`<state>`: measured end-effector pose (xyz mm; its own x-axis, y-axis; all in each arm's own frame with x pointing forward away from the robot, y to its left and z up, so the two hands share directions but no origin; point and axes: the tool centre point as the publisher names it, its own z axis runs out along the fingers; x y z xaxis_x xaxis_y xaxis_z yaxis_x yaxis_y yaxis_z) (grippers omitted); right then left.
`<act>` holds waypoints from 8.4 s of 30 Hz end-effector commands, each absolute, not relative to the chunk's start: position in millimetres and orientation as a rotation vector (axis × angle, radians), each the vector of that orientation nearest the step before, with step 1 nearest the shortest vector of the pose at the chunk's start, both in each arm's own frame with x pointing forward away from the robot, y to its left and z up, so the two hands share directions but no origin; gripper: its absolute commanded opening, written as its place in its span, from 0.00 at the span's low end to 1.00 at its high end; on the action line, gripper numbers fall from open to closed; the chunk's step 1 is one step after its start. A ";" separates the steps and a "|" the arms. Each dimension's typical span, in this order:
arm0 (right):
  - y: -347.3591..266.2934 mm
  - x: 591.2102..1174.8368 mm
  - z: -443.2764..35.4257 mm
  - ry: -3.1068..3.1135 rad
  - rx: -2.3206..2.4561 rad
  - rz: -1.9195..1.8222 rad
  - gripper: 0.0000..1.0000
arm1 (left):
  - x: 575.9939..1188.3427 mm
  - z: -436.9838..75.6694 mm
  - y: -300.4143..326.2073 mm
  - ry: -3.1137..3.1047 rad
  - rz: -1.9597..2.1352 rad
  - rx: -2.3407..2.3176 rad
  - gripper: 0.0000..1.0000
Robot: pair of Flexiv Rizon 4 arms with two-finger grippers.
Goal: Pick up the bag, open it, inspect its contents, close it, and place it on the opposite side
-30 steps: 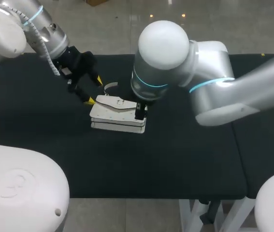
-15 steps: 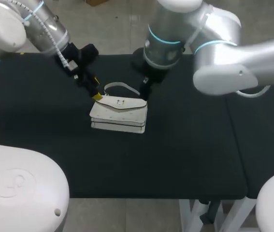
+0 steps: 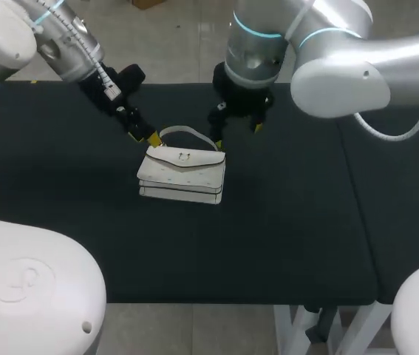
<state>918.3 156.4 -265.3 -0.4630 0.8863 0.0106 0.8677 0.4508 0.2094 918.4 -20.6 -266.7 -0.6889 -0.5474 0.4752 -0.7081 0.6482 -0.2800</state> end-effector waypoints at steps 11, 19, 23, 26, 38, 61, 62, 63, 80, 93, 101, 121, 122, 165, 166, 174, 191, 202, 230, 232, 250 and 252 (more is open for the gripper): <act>151.1 921.0 -270.7 2.298 2.375 0.409 1.00 | 927.3 -273.0 -10.2 -1.983 0.715 1.618 1.00; 152.1 909.8 -289.2 2.159 2.615 0.621 1.00 | 918.8 -286.0 -2.9 -1.830 0.710 1.734 1.00; 159.4 911.3 -299.6 2.144 2.650 0.685 1.00 | 918.7 -293.4 -2.6 -1.792 0.704 1.781 1.00; 163.8 912.9 -305.3 2.167 2.660 0.766 1.00 | 918.8 -299.6 -3.5 -1.769 0.707 1.790 1.00; 169.5 914.2 -312.6 2.153 2.660 0.773 1.00 | 922.5 -306.9 -4.6 -1.773 0.707 1.868 1.00; 181.1 942.7 -353.0 2.210 2.914 1.009 1.00 | 960.2 -336.2 -7.7 -1.638 0.749 1.518 0.78; 181.9 942.8 -353.9 2.210 2.915 1.011 1.00 | 960.3 -336.7 -8.9 -1.635 0.749 1.509 0.71; 183.1 942.6 -354.8 2.206 2.930 1.013 1.00 | 960.4 -337.2 -10.1 -1.635 0.748 1.501 0.65; 195.2 944.2 -362.0 2.245 2.988 1.123 0.51 | 958.9 -348.3 -17.6 -1.610 0.740 1.506 0.60; 198.1 942.0 -372.0 2.237 3.031 1.137 0.49 | 959.0 -357.6 -18.1 -1.573 0.752 1.509 0.62; 200.8 940.2 -383.8 2.221 3.083 1.142 0.49 | 962.2 -364.7 -21.1 -1.544 0.764 1.499 0.42; 198.5 938.6 -382.9 2.184 3.087 1.202 0.16 | 963.9 -368.3 -23.6 -1.542 0.802 1.541 0.07; 198.4 938.5 -382.3 2.183 3.085 1.206 0.42 | 963.4 -367.5 -23.8 -1.543 0.804 1.541 0.30; 135.1 928.8 -344.2 2.096 2.934 1.028 1.00 | 929.8 -353.5 -15.7 -1.596 0.814 1.550 0.27; 133.1 928.9 -342.4 2.104 2.921 1.022 1.00 | 930.5 -355.1 -15.6 -1.590 0.810 1.551 0.30; 125.0 931.4 -336.0 2.204 2.835 1.019 1.00 | 938.3 -362.6 -12.1 -1.559 0.792 1.552 0.07; 108.9 936.2 -329.7 2.562 2.558 0.851 1.00 | 945.7 -361.1 -8.7 -1.597 0.734 1.525 0.00; 94.2 947.0 -330.2 2.488 2.525 0.805 1.00 | 951.1 -359.2 -2.6 -1.612 0.750 1.538 0.00; -69.5 1013.8 -315.6 2.237 2.269 0.496 1.00 | 1028.7 -359.7 131.2 -1.678 0.912 1.714 0.00; -69.5 1013.8 -315.6 2.237 2.269 0.496 1.00 | 1033.2 -361.2 138.5 -1.667 0.925 1.734 0.00; -107.0 1018.9 -312.5 2.114 2.358 0.345 1.00 | 1088.9 -354.2 201.0 -1.677 0.943 1.772 0.00; -113.7 1017.0 -311.2 2.084 2.381 0.339 1.00 | 1097.5 -351.1 208.7 -1.683 0.945 1.764 0.00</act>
